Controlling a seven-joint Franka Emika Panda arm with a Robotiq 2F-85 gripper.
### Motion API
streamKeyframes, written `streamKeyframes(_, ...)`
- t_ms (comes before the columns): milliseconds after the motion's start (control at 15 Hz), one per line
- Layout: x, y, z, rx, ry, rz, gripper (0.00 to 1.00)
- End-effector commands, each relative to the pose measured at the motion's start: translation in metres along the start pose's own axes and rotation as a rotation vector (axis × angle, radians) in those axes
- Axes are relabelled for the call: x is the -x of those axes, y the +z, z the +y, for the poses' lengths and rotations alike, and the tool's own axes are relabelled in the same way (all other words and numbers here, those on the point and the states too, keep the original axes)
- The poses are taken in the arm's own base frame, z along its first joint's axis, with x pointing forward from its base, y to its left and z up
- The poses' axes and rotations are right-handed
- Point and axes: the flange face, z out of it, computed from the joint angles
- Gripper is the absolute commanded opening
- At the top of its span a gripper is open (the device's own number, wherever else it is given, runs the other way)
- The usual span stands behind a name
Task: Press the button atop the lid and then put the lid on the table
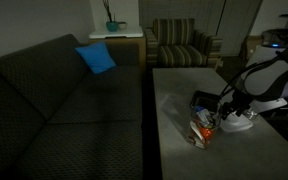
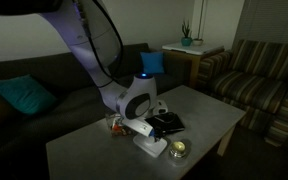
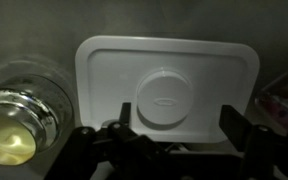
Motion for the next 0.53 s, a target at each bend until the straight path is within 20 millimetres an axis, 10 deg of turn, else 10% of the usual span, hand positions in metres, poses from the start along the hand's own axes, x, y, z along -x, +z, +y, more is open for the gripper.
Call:
streamKeyframes(0,-0.017,-0.033,0.001,-0.045,-0.021,0.011,1.0)
streamKeyframes(467,-0.058,-0.131,-0.017,-0.078,-0.115,-0.01,1.0)
